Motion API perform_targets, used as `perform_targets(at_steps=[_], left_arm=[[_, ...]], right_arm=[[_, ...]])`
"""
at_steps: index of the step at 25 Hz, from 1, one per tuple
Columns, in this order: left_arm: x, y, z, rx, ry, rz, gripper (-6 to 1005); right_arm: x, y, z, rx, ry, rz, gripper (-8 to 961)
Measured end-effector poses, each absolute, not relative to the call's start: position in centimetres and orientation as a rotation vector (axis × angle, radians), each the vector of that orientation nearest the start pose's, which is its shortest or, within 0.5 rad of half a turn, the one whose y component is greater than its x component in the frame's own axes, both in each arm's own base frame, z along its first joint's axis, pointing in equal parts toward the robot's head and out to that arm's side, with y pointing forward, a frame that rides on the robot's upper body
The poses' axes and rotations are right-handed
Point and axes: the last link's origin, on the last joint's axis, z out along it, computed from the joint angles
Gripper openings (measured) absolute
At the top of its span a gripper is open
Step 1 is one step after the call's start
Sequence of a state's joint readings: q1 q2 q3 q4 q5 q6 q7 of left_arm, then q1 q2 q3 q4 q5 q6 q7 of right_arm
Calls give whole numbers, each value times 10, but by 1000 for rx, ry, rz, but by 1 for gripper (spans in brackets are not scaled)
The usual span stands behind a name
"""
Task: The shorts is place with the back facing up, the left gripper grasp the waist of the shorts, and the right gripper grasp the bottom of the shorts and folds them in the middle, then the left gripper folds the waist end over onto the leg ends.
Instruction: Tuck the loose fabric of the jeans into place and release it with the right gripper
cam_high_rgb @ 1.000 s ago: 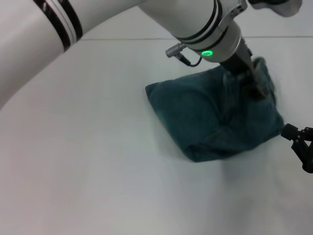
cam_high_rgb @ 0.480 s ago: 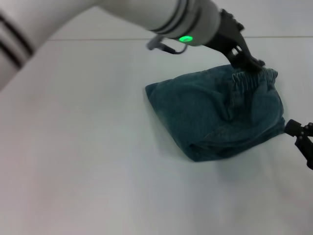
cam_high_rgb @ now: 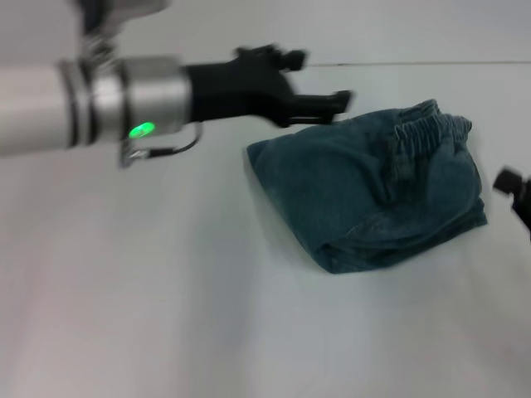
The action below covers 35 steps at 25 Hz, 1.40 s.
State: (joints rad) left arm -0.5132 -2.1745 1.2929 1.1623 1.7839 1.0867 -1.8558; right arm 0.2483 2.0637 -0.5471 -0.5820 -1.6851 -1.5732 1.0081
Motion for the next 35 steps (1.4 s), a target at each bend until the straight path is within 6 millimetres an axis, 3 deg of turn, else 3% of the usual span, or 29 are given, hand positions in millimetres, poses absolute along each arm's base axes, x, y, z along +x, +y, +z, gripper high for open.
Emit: perform_targets(at_steps=[6,13,14,20,27,31,35], left_arm=[[-190,353,-13,-2544,-619,-864,936],[-261,311,-3,-2376,-631,-1025,936],[-278,298,-5,-2330,-628,-1035,935],[-301,274,-8,-2288,-613,-980,935],[-315,249,-5,-2330,-631,-957,934],[-320,246,-7,-2322,-649,-937,934],[-322,242,-11,-2316,-662,-933,934]], right_arm=[[311,308,63,-2304,489,765,20],[260,346,114,-2458,433,468,75],[250,350,119,-2486,422,400,82],[201,366,121,-2665,363,-6,270],[171,384,95,-2713,327,-466,560],[165,389,87,-2693,298,-514,760],[162,398,77,-2648,272,-521,837]])
